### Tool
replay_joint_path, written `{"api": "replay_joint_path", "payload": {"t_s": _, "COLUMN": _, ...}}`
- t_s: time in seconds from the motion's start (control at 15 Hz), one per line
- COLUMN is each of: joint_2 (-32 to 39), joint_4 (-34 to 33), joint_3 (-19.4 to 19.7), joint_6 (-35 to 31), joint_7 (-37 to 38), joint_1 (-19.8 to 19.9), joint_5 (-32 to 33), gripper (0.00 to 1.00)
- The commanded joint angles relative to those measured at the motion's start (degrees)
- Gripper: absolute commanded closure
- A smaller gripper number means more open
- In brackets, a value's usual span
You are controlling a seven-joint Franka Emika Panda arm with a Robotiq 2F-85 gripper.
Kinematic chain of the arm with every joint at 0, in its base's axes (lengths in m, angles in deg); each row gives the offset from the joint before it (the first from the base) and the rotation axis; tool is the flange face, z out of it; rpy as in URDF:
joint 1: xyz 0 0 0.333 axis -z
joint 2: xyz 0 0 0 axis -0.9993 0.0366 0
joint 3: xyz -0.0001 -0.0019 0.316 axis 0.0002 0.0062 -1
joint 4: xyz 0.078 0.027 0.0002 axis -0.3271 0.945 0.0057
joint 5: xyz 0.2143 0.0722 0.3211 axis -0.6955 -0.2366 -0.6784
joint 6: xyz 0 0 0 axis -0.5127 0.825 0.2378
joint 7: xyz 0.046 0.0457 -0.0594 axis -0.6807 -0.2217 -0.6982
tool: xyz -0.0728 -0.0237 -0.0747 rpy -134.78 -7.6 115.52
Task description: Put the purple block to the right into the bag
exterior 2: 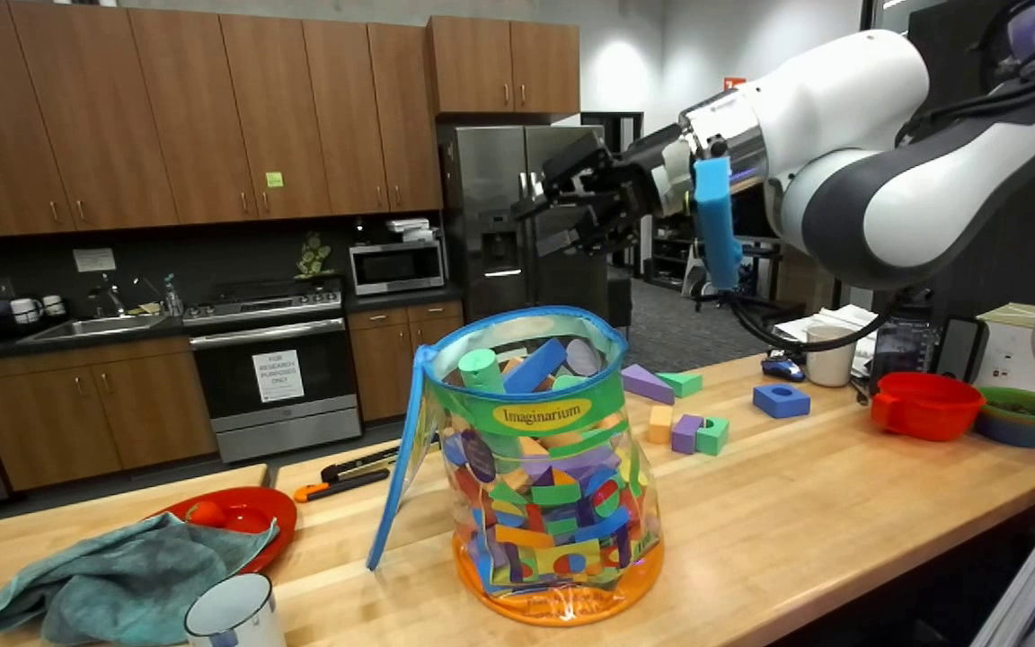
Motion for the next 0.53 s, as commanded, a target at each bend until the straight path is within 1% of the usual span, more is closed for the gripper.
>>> {"api": "replay_joint_path", "payload": {"t_s": 0.0, "joint_2": 1.12, "joint_4": -1.45, "joint_3": -4.35, "joint_6": 0.0, "joint_7": -2.22, "joint_1": 5.09, "joint_5": -4.12, "gripper": 0.02}}
{"api": "replay_joint_path", "payload": {"t_s": 0.07, "joint_2": 0.78, "joint_4": -1.54, "joint_3": -5.49, "joint_6": 0.0, "joint_7": -2.56, "joint_1": 7.1, "joint_5": -5.24, "gripper": 0.0}}
{"api": "replay_joint_path", "payload": {"t_s": 0.13, "joint_2": 0.21, "joint_4": -1.7, "joint_3": -6.98, "joint_6": 0.0, "joint_7": -2.92, "joint_1": 10.04, "joint_5": -6.62, "gripper": 0.0}}
{"api": "replay_joint_path", "payload": {"t_s": 0.2, "joint_2": -0.28, "joint_4": -1.68, "joint_3": -8.32, "joint_6": 0.11, "joint_7": -7.43, "joint_1": 11.53, "joint_5": -12.59, "gripper": 0.0}}
{"api": "replay_joint_path", "payload": {"t_s": 0.27, "joint_2": -0.47, "joint_4": -2.35, "joint_3": -10.77, "joint_6": 0.1, "joint_7": -8.72, "joint_1": 16.25, "joint_5": -15.68, "gripper": 0.0}}
{"api": "replay_joint_path", "payload": {"t_s": 0.33, "joint_2": -0.35, "joint_4": -2.89, "joint_3": -11.51, "joint_6": 0.01, "joint_7": -10.86, "joint_1": 18.75, "joint_5": -18.68, "gripper": 0.0}}
{"api": "replay_joint_path", "payload": {"t_s": 0.47, "joint_2": 0.47, "joint_4": -4.72, "joint_3": -13.49, "joint_6": -0.04, "joint_7": -14.33, "joint_1": 25.13, "joint_5": -23.93, "gripper": 0.0}}
